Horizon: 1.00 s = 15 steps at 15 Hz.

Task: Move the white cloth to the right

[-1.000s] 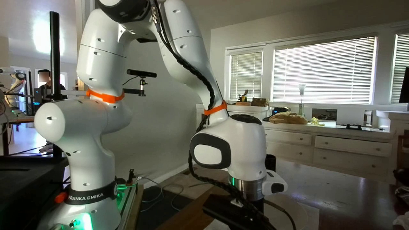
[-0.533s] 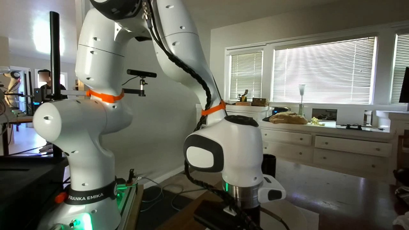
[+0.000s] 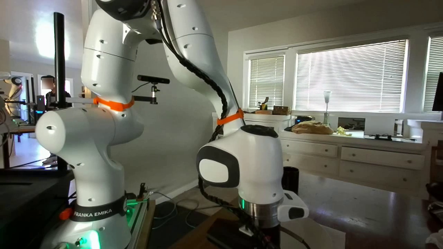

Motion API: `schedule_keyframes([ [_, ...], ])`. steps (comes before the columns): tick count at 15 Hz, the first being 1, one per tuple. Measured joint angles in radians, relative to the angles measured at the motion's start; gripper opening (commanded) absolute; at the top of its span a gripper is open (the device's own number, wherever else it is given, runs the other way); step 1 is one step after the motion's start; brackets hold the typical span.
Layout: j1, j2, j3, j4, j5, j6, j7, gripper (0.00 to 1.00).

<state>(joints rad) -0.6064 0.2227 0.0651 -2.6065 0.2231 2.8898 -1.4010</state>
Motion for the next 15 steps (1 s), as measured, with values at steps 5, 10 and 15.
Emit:
schedule_keyframes([
  [5, 0.000, -0.003, -0.001, -0.012, -0.003, 0.025, -0.001, 0.00],
  [10, -0.002, -0.003, -0.001, -0.015, -0.003, 0.031, -0.022, 0.00],
  [15, -0.006, 0.001, -0.036, -0.008, -0.025, 0.035, -0.034, 0.49],
])
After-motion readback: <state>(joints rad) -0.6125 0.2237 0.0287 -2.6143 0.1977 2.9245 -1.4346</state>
